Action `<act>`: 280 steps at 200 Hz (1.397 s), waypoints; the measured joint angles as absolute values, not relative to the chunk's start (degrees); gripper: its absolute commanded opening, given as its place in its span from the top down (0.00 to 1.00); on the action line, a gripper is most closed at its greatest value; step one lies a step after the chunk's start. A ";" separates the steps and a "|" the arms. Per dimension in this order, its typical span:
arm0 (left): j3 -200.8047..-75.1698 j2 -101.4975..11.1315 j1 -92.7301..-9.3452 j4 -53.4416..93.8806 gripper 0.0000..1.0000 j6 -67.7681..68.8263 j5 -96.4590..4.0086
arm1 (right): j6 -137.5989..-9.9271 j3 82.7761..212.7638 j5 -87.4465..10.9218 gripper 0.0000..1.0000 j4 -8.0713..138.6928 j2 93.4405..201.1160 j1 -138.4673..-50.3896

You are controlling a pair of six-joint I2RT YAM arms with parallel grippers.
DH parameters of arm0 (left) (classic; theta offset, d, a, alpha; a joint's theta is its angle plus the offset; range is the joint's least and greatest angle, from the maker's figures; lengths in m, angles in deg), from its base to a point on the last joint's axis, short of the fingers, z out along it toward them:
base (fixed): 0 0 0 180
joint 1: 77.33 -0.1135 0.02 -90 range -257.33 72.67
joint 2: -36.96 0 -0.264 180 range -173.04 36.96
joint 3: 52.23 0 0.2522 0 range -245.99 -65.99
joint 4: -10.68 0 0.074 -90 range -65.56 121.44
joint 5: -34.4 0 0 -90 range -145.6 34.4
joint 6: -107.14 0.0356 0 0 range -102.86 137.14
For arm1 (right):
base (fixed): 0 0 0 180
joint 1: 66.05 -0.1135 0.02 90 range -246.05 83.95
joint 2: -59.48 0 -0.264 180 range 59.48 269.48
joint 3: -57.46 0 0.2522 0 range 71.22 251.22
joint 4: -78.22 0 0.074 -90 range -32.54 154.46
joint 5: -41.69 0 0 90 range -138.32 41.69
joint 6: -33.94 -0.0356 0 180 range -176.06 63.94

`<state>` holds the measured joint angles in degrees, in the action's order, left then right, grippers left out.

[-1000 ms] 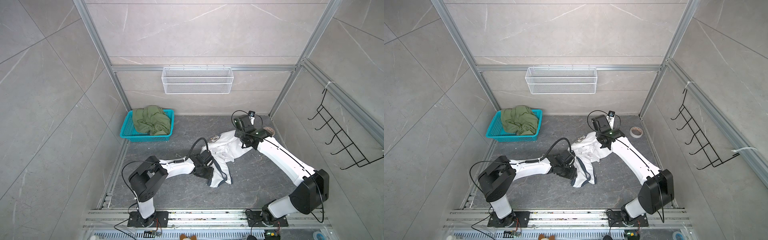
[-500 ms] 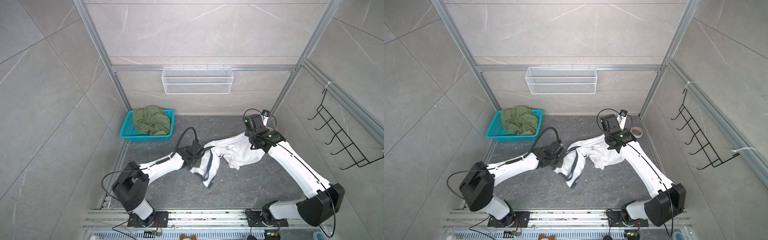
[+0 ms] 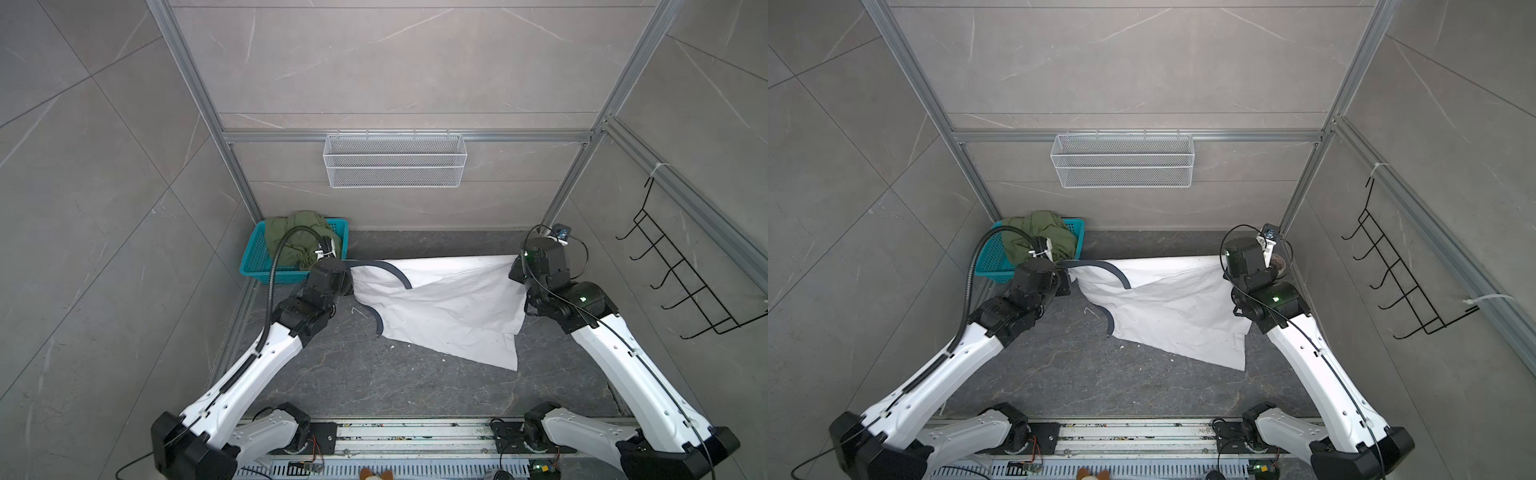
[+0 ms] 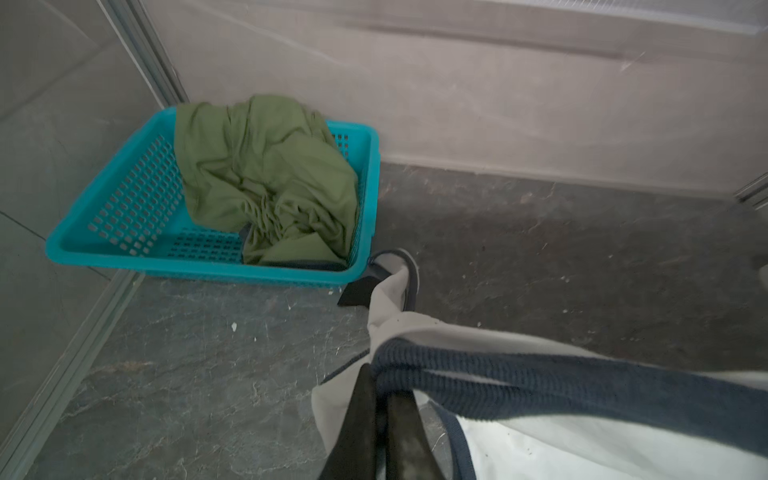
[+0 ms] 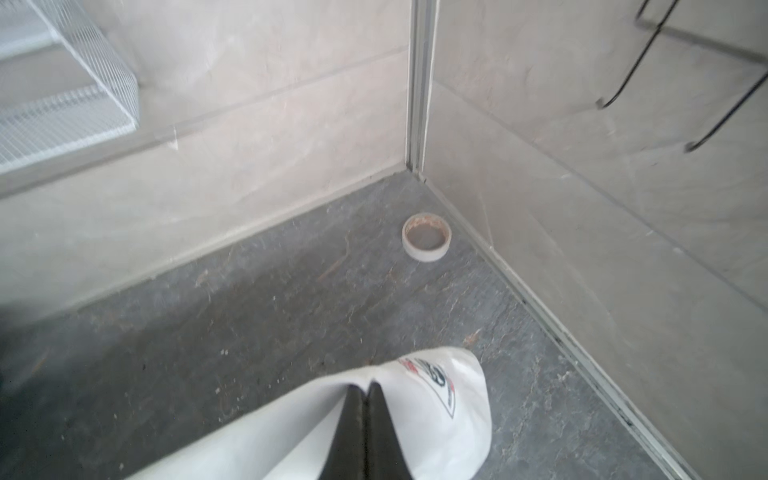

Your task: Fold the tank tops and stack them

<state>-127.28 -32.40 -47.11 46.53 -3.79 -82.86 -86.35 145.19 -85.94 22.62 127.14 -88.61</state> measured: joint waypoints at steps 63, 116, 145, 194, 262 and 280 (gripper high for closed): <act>-126.59 -48.82 -51.39 54.15 0.97 -8.93 -74.19 | -87.15 139.36 -74.40 0.49 24.06 147.79 -88.35; -128.22 -48.40 -50.32 57.43 0.28 -10.28 -75.08 | -86.94 138.68 -66.40 0.29 25.04 146.33 -80.48; -131.35 -46.19 -43.66 60.32 0.23 -10.50 -79.54 | -86.94 134.39 -60.70 0.30 28.25 141.28 -75.45; -137.49 -49.69 -32.62 59.07 0.27 -10.15 -74.71 | -86.98 129.32 -52.37 0.34 33.00 143.55 -75.74; -138.21 -64.53 -30.59 57.98 0.36 -11.66 -66.40 | -87.61 128.03 -49.11 0.35 36.43 147.27 -76.88; -139.48 -66.92 -30.59 57.39 0.41 -11.88 -65.38 | -87.61 127.68 -49.29 0.35 37.06 147.66 -77.25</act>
<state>-139.48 -66.92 -30.59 57.39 -11.88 -65.38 -87.61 127.68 -49.29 37.06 147.66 -77.25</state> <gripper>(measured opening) 0.614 0.646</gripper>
